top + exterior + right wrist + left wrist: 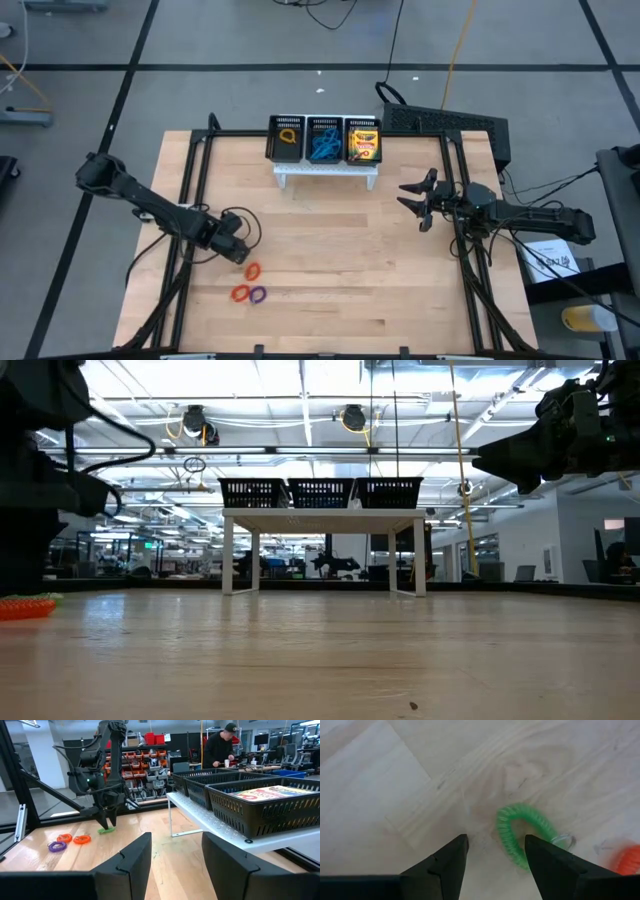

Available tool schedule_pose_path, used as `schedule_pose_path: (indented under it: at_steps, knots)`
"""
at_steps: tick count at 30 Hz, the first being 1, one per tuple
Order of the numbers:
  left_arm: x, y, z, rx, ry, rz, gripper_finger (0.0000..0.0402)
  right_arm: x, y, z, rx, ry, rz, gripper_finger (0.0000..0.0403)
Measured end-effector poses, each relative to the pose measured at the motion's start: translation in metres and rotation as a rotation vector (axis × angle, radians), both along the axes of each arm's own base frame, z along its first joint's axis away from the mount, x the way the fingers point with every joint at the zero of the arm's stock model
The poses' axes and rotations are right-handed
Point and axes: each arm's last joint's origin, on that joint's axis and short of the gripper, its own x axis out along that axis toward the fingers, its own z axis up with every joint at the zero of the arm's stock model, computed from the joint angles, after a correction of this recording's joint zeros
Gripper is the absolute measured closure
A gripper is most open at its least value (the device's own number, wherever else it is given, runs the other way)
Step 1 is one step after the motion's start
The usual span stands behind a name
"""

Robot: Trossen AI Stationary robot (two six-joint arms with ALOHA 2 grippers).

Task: Pick & Place Office Desk Supplies
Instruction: Put the green spring keychain into the left black bin

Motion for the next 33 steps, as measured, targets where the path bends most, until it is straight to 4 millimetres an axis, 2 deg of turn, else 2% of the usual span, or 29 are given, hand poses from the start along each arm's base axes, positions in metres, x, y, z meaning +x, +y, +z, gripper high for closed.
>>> schedule_pose_path:
  at_steps: [6,9,18,23,29,33]
  knots:
    - [0.006,-0.002,-0.007,0.022,0.009,0.017,0.0188,0.0,0.0,0.0,0.0,0.0,0.0,0.0238]
    - [0.007,-0.003,-0.008,0.023,0.008,0.013,0.0202,0.0,0.0,0.0,0.0,0.0,0.0,0.0238]
    - [0.006,-0.002,-0.008,0.036,0.003,0.055,0.033,0.0,0.0,0.0,0.0,0.0,0.0,0.0238]
    - [0.007,-0.002,-0.007,0.034,-0.015,0.044,0.0373,0.0,0.0,0.0,0.0,0.0,0.0,0.0238]
    - [0.007,-0.001,-0.001,0.023,-0.084,0.048,0.0386,0.0,0.0,0.0,0.0,0.0,0.0,0.0238]
    - [0.012,-0.001,0.013,0.043,-0.189,0.031,0.0384,0.0,0.0,0.0,0.0,0.0,0.0,0.0238]
